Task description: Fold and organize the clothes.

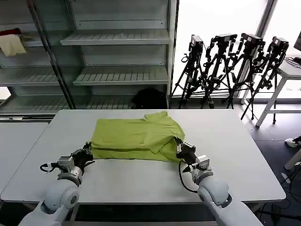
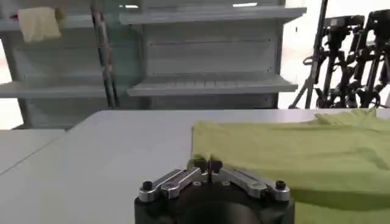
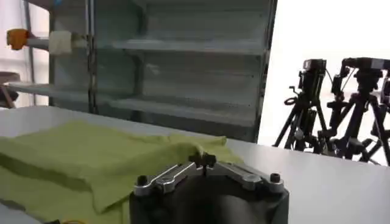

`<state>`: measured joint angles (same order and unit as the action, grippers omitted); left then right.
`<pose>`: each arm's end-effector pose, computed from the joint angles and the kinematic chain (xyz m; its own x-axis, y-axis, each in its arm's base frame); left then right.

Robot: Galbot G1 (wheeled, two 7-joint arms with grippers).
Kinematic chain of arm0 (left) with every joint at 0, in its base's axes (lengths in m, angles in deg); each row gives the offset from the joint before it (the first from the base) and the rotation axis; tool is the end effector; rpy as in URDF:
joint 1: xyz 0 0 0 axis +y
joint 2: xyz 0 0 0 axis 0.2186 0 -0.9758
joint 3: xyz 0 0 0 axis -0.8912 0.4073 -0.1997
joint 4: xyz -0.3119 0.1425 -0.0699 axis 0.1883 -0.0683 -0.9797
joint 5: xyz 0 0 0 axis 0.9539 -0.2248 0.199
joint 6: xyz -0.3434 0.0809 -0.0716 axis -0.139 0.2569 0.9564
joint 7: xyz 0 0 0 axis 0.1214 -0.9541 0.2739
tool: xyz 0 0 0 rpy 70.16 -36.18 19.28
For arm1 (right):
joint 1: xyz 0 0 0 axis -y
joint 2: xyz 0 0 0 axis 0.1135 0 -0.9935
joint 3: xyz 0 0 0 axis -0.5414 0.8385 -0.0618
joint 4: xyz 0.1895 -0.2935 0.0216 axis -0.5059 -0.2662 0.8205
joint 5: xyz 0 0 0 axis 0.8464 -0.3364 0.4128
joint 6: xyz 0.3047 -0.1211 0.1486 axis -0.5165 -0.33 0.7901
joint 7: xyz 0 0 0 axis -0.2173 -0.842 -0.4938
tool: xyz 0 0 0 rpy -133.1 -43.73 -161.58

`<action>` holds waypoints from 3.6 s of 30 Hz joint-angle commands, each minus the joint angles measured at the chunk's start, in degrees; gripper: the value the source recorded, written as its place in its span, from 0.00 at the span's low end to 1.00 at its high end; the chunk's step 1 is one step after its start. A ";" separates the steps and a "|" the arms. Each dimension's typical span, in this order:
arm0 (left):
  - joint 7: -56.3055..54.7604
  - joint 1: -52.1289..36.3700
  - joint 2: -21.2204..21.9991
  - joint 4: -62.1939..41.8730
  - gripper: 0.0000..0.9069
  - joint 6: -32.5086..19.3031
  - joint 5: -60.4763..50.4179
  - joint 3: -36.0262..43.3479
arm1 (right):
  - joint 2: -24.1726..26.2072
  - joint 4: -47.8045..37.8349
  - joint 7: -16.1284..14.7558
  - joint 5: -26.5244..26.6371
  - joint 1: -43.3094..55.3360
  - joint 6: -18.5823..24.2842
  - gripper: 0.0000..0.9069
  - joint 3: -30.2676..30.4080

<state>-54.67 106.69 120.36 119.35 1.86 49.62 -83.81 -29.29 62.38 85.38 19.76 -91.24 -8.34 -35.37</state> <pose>0.3190 0.0875 -0.2522 -0.9406 -0.0570 0.3347 -0.0389 0.9974 0.0605 0.3449 0.0068 -0.2810 -0.9321 -0.3237 0.1622 -0.3398 0.9368 -0.0835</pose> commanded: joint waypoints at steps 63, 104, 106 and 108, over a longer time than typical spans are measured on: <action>4.18 3.95 0.13 -1.30 0.11 7.08 8.03 -5.05 | 0.46 7.82 3.81 15.77 -9.48 -14.75 0.46 -4.84; -10.11 27.42 -2.88 24.82 0.00 8.50 0.67 -7.34 | 13.61 29.02 4.68 17.01 -29.24 -14.77 0.00 -12.48; -11.73 30.45 -2.07 26.71 0.00 8.50 -1.15 -7.46 | 14.03 30.72 5.21 16.95 -31.34 -14.86 0.00 -13.09; -12.89 32.26 -1.60 28.13 0.00 8.49 -2.05 -7.57 | 14.30 31.80 5.31 16.82 -32.57 -14.93 0.00 -13.37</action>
<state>-60.24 125.62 117.56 135.85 9.61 52.52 -90.82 -18.15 85.56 90.15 36.56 -112.97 -23.19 -46.18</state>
